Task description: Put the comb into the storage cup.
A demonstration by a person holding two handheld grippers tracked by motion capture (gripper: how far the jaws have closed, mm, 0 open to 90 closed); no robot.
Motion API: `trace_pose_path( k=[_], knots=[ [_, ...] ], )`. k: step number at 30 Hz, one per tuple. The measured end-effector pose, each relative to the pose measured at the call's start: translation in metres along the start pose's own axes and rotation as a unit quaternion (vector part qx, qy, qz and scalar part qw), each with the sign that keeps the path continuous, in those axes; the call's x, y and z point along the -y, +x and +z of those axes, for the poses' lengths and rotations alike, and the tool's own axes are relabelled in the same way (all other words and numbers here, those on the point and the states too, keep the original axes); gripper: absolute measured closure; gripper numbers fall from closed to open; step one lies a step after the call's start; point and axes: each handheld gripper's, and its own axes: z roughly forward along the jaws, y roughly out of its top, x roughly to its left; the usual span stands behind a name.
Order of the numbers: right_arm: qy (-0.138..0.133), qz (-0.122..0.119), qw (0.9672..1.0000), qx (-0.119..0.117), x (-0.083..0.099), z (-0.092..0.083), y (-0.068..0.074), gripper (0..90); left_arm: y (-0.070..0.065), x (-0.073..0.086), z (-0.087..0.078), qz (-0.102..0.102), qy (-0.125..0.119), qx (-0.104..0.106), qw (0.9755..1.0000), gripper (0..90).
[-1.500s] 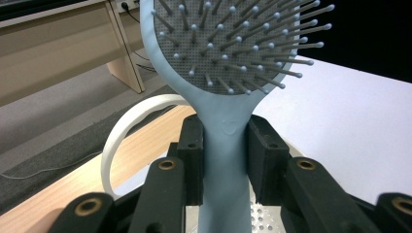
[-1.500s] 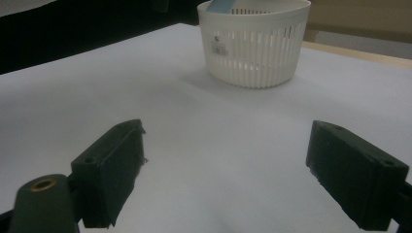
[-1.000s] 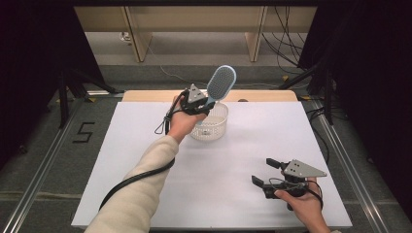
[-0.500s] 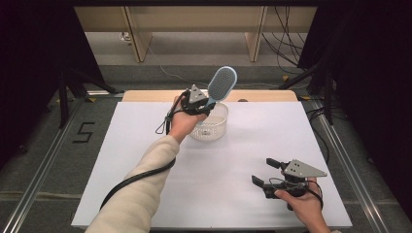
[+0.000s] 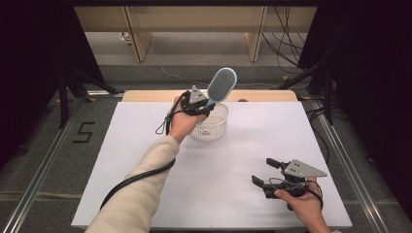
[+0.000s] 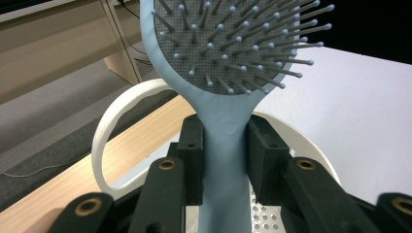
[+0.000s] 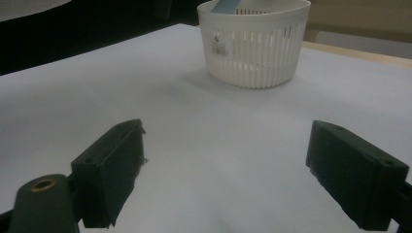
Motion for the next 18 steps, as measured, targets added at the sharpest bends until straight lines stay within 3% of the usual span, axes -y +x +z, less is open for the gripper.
trace_pose_path(
  k=[18],
  knots=[
    [0.001, 0.001, 1.0000, 0.000, 0.0000, 0.0001, 0.0003, 14.6, -0.0008, 0.0038, 0.0011, 0.009, 0.013, 0.005, 0.9999, 69.8]
  ],
)
